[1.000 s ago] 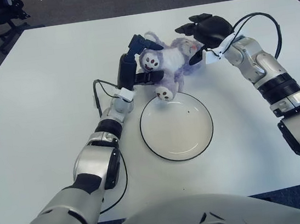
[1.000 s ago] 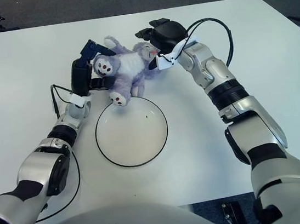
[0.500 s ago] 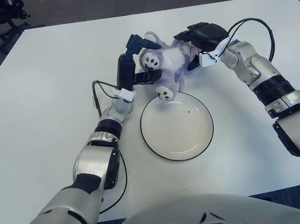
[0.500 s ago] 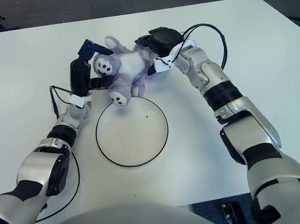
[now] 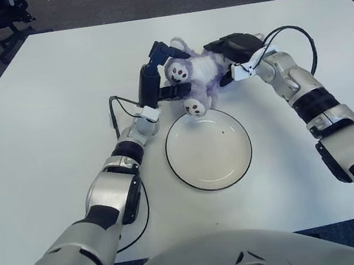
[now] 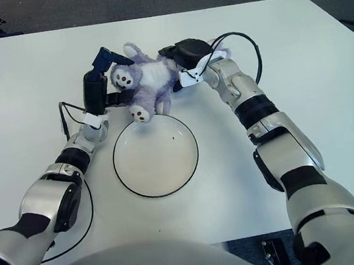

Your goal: Put the doll into the plate.

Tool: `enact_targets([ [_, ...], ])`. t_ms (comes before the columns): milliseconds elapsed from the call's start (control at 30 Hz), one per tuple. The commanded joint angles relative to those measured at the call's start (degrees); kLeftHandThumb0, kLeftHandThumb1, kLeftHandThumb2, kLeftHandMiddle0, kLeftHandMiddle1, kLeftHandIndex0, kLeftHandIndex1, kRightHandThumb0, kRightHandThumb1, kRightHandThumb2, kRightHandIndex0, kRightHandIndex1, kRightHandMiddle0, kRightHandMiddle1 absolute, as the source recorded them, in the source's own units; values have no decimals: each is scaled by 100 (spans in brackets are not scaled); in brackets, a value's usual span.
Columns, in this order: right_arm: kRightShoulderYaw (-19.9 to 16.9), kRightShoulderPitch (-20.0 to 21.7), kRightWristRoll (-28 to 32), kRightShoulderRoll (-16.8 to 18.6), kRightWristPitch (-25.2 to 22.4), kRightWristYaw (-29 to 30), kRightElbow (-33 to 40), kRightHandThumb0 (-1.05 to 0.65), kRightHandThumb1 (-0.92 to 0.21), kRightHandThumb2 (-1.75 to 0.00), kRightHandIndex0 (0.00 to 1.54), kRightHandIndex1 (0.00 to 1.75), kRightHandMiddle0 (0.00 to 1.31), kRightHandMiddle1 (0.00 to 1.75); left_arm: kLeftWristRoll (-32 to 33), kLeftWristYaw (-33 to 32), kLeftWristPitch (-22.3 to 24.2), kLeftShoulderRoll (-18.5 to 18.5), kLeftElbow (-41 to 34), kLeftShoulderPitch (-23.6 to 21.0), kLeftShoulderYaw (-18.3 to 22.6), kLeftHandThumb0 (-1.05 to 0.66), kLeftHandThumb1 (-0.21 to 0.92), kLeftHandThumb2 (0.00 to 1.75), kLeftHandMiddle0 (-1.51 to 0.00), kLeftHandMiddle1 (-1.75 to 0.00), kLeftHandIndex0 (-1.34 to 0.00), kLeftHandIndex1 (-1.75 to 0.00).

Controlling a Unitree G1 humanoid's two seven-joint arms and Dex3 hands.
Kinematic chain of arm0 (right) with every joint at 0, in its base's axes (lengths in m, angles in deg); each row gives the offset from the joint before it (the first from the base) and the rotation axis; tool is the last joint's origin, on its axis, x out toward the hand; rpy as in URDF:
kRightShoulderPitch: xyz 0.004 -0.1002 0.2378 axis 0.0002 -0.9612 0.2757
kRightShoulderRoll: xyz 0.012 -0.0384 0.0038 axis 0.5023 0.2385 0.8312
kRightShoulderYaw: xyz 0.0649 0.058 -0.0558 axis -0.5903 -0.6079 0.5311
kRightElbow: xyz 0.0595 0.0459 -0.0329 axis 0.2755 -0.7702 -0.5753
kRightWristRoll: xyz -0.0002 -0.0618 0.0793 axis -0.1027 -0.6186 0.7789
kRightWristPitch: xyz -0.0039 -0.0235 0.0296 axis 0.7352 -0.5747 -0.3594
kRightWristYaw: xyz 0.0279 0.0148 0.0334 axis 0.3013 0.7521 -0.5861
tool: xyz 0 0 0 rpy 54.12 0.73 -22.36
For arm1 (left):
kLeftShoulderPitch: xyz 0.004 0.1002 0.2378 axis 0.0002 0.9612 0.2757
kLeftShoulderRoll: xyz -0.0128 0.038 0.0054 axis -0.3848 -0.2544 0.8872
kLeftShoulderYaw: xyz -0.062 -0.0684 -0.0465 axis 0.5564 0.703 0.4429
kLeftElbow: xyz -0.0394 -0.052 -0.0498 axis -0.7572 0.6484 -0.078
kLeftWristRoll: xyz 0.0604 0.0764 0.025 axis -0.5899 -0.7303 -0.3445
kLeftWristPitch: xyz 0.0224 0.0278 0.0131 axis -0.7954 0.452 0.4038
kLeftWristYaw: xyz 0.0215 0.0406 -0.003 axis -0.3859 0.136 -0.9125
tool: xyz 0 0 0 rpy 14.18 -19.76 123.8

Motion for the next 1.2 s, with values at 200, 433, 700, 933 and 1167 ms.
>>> enact_targets([
  [200, 169, 172, 55, 114, 200, 209, -689, -68, -81, 0, 33, 1, 33, 0, -87, -217, -3, -74, 80, 212, -62, 0, 75, 59, -34, -162, -50, -136],
  [433, 388, 112, -4, 397, 125, 349, -1360, -68, -82, 0, 35, 1, 33, 0, -129, -329, 3, -88, 10, 233, -74, 0, 75, 59, -34, -161, -50, -136],
  [700, 644, 52, -120, 736, -254, 1189, -2120, -55, -81, 0, 47, 4, 51, 8, -147, -392, 9, -100, -7, 236, -87, 0, 75, 59, -34, -161, -50, -136],
  [933, 764, -56, -110, 841, -353, 1952, -2359, -7, -87, 0, 61, 30, 57, 83, -161, -418, 15, -103, -13, 236, -93, 0, 75, 58, -34, -161, -50, -136],
  [1167, 814, -236, -76, 797, -105, 2659, -2458, 16, -90, -16, 47, 99, 43, 132, -171, -452, 20, -112, -13, 229, -108, 0, 75, 58, -34, -161, -50, -136],
])
